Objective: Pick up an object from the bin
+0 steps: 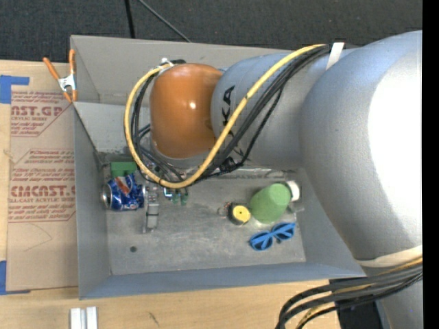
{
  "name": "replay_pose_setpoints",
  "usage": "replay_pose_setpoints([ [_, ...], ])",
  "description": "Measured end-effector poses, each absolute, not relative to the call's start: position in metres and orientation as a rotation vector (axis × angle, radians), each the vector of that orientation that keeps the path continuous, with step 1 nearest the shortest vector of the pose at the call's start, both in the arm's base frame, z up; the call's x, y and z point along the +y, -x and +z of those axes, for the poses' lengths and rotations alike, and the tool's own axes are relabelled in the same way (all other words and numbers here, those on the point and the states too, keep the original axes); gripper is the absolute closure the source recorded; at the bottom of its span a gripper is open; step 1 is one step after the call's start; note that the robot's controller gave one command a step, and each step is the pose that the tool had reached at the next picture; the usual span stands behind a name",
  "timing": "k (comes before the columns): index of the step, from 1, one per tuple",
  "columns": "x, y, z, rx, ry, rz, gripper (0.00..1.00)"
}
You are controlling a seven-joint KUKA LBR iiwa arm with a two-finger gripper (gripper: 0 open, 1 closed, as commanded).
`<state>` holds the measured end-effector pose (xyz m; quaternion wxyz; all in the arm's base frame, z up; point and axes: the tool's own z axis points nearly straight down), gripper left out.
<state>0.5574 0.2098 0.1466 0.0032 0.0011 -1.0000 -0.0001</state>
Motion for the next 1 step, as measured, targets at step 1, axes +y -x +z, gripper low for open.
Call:
replay_pose_setpoints([
  [1,0.2441,-0.5878,0.0676,-3.134,0.222,-0.003,0.0],
])
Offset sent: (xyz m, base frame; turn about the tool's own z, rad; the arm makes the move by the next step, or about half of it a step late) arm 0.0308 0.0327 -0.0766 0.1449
